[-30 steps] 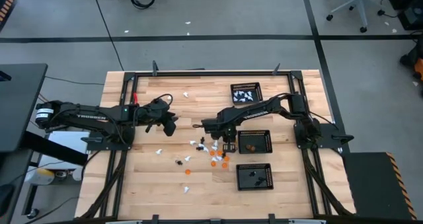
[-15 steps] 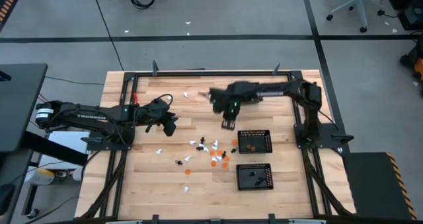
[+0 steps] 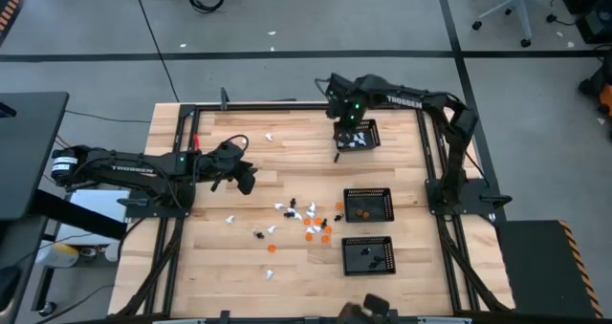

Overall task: Sort Halloween decoration
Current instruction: Put the white ghost toy into the top black bin

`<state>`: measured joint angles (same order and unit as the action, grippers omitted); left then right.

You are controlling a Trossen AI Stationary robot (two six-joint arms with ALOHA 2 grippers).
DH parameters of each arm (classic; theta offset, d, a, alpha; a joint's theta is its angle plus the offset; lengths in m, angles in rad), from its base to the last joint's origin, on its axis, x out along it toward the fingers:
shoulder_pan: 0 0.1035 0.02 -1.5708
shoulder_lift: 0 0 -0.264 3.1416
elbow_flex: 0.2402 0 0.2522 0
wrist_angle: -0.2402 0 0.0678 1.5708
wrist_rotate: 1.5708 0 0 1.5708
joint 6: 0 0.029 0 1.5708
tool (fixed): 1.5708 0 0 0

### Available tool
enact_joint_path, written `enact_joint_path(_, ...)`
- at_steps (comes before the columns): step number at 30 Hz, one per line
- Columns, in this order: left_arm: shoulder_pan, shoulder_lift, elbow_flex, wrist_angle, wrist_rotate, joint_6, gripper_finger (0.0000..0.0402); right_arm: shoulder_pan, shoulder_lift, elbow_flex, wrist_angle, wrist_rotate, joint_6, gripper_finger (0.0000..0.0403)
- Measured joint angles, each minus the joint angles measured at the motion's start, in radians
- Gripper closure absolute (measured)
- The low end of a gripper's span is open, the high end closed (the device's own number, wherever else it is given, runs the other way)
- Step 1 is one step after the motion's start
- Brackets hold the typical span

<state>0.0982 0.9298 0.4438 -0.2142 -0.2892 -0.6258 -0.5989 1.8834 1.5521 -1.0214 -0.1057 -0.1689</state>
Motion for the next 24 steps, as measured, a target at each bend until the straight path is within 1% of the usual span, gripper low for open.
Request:
enact_joint_path(3,0.000,0.000,0.000,0.000,-0.006,-0.022,0.0271,-0.053,0.025,-0.007,0.014,-0.026,-0.018,0.0350)
enact_joint_path(7,0.000,0.000,0.000,-0.002,-0.034,-0.050,0.0271,-0.092,0.061,-0.026,0.013,-0.042,-0.025,0.0350)
enact_joint_path(13,0.000,0.000,0.000,-0.003,-0.076,-0.072,0.0271,-0.098,0.062,-0.096,0.071,-0.046,0.000,0.0349)
enact_joint_path(19,0.000,0.000,0.000,-0.003,-0.092,-0.093,0.0271,-0.097,0.062,-0.159,0.133,-0.048,0.018,0.0346)
enact_joint_path(24,0.000,0.000,0.000,-0.002,-0.092,-0.089,0.0271,-0.097,0.062,-0.180,0.134,-0.075,0.020,0.0317)
